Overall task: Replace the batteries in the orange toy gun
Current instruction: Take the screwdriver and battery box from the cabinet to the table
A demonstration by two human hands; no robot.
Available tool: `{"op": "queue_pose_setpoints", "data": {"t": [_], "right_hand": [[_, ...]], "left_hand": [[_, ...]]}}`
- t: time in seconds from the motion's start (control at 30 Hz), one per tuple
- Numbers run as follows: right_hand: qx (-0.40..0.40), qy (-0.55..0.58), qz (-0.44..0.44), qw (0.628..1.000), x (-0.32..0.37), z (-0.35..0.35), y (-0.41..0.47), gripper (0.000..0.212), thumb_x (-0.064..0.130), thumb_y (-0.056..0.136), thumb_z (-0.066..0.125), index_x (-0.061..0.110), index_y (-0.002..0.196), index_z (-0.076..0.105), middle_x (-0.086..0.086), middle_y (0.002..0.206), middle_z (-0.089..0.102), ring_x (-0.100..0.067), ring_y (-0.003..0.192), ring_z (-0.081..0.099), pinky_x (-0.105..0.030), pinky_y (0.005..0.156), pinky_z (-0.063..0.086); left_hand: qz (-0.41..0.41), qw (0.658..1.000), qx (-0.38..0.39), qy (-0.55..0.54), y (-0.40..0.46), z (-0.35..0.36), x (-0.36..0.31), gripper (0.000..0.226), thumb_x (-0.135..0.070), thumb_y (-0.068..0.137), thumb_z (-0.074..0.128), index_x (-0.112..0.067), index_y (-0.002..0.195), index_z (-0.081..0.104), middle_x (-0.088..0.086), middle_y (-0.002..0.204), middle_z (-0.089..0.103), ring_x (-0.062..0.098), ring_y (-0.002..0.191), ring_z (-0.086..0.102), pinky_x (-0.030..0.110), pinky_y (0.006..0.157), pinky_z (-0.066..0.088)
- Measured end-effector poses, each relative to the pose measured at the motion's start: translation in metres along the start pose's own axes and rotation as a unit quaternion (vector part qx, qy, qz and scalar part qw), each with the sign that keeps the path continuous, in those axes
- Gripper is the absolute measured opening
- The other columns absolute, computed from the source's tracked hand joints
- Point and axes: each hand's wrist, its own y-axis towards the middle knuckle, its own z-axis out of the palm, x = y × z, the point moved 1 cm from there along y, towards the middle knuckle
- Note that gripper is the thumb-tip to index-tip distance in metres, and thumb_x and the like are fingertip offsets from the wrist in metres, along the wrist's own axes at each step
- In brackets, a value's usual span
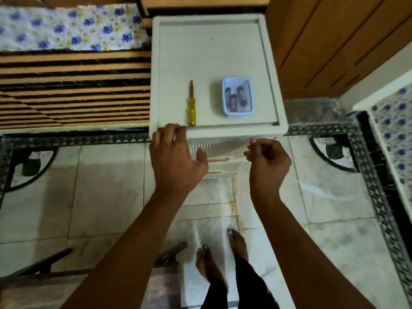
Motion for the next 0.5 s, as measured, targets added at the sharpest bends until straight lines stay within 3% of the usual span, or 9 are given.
{"op": "queue_pose_setpoints", "data": {"t": [0.07, 0.17, 0.27, 0.33, 0.4, 0.5], "right_hand": [[-0.006, -0.040, -0.104, 0.994, 0.029, -0.008, 0.002, 0.008, 0.018, 0.096, 0.070, 0.010, 0.093, 0.071, -0.009, 0.080, 0.074, -0.027, 0.075, 0.073, -0.038, 0.073, 0.062], [-0.005, -0.108, -0.188, 0.976, 0.056, -0.002, 0.021, 0.012, 0.021, 0.096, 0.072, 0.011, 0.102, 0.070, -0.006, 0.087, 0.072, -0.014, 0.077, 0.070, -0.027, 0.070, 0.058], [0.039, -0.200, -0.168, 0.965, 0.067, 0.016, 0.050, 0.036, 0.042, 0.095, 0.072, 0.010, 0.112, 0.071, -0.008, 0.096, 0.072, -0.015, 0.083, 0.070, -0.034, 0.076, 0.058], [0.090, -0.276, -0.139, 0.947, 0.070, 0.031, 0.067, 0.044, 0.052, 0.095, 0.069, 0.008, 0.102, 0.073, -0.009, 0.089, 0.072, -0.023, 0.081, 0.068, -0.035, 0.075, 0.053], [0.133, -0.323, -0.113, 0.930, 0.073, 0.041, 0.076, 0.040, 0.046, 0.094, 0.073, 0.006, 0.090, 0.071, -0.009, 0.083, 0.071, -0.026, 0.077, 0.064, -0.031, 0.068, 0.044], [0.155, -0.318, -0.053, 0.934, 0.079, 0.047, 0.082, 0.033, 0.038, 0.091, 0.080, 0.007, 0.089, 0.068, -0.005, 0.084, 0.068, -0.022, 0.078, 0.061, -0.026, 0.068, 0.039]], "left_hand": [[-0.030, 0.999, -0.001, 0.028, 0.016, -0.005, -0.012, 0.047, -0.048, 0.090, 0.054, -0.009, 0.112, 0.069, 0.009, 0.108, 0.062, 0.032, 0.096, 0.057, 0.042, 0.081, 0.045], [-0.092, 0.995, 0.006, 0.028, 0.042, -0.005, -0.021, 0.049, -0.049, 0.099, 0.050, -0.005, 0.106, 0.069, 0.012, 0.107, 0.059, 0.033, 0.088, 0.062, 0.043, 0.075, 0.048], [-0.131, 0.991, 0.022, 0.025, 0.066, -0.001, -0.027, 0.052, -0.049, 0.095, 0.060, -0.001, 0.110, 0.067, 0.016, 0.114, 0.058, 0.037, 0.101, 0.061, 0.047, 0.078, 0.051], [-0.139, 0.989, 0.048, 0.031, 0.077, 0.003, -0.032, 0.050, -0.046, 0.094, 0.065, -0.001, 0.116, 0.063, 0.016, 0.120, 0.058, 0.036, 0.112, 0.058, 0.048, 0.083, 0.052], [-0.154, 0.986, 0.065, -0.003, 0.085, 0.008, -0.036, 0.043, -0.038, 0.096, 0.066, -0.002, 0.119, 0.060, 0.016, 0.122, 0.059, 0.033, 0.115, 0.058, 0.046, 0.087, 0.052], [-0.191, 0.977, 0.081, -0.054, 0.091, 0.009, -0.038, 0.032, -0.030, 0.098, 0.066, -0.002, 0.115, 0.064, 0.016, 0.117, 0.064, 0.030, 0.110, 0.062, 0.038, 0.081, 0.049]]}}
